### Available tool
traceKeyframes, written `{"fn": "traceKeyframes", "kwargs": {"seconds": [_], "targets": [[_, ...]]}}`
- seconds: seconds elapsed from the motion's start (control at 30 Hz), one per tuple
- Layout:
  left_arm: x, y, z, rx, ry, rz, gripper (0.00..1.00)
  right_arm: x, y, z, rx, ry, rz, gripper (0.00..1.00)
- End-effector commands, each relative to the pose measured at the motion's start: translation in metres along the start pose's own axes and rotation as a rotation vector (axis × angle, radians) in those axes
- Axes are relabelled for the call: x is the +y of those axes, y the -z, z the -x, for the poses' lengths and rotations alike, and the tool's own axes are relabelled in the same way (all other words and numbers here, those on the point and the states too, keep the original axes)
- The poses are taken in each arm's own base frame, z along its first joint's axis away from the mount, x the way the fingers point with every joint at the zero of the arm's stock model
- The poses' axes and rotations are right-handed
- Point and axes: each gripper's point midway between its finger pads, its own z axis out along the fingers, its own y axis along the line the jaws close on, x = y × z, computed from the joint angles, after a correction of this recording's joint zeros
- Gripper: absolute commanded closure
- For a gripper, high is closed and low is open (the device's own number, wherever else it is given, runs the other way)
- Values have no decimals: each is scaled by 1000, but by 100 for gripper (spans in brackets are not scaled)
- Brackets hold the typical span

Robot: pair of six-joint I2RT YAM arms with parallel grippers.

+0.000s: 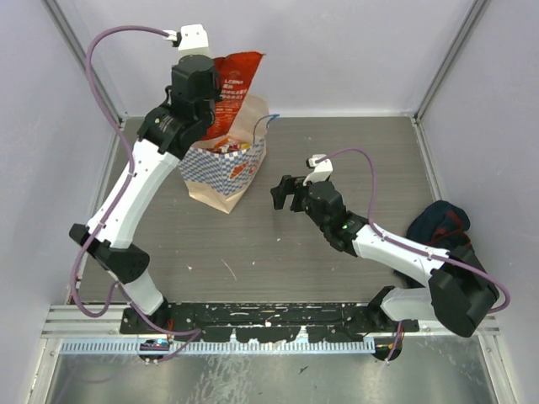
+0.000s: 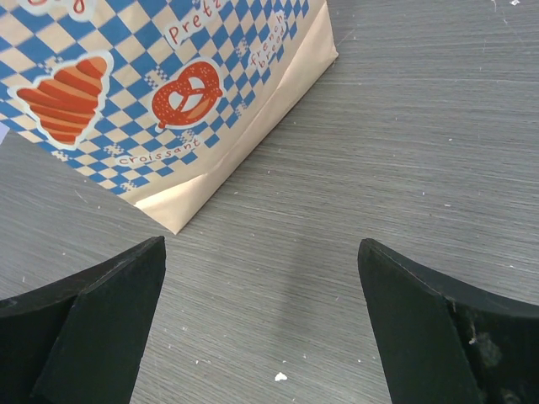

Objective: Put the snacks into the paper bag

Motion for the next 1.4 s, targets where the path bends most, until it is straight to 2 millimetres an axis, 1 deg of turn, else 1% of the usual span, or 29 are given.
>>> {"fn": "traceKeyframes", "kwargs": {"seconds": [0.0, 0.1, 0.2, 0.33, 0.47, 0.53, 0.63, 0.77, 0.83, 0.93, 1.07, 1.23, 1.27, 1.37], "targets": [[2, -4, -2, 26, 123, 78, 100, 9, 2, 27, -74, -21, 21, 0], [0, -5, -8, 45, 142, 81, 100, 8, 2, 26, -72, -18, 17, 0], [1, -5, -19, 60, 205, 103, 100, 9, 1, 26, -69, -18, 21, 0], [-1, -12, -34, 32, 264, 117, 100, 9, 1, 25, -68, -17, 20, 0], [-10, -20, -47, 20, 292, 94, 100, 9, 1, 25, -69, -16, 20, 0], [-14, -23, -60, 49, 290, 85, 100, 8, 1, 26, -69, -15, 17, 0], [-16, -23, -93, 131, 286, 93, 100, 7, 2, 27, -74, -13, 12, 0], [-4, -21, -137, 210, 261, 155, 100, 7, 3, 28, -78, -13, 13, 0], [8, -21, -150, 246, 243, 202, 100, 8, 3, 28, -76, -13, 15, 0], [22, -24, -164, 301, 205, 245, 100, 9, 3, 27, -72, -14, 21, 0], [32, -30, -183, 368, 162, 276, 100, 9, 3, 28, -73, -14, 22, 0], [33, -44, -211, 485, 114, 262, 100, 8, 4, 28, -77, -13, 17, 0], [36, -46, -214, 509, 93, 277, 100, 8, 4, 28, -78, -13, 16, 0], [34, -56, -219, 537, 40, 275, 100, 8, 4, 28, -77, -13, 19, 0]]}}
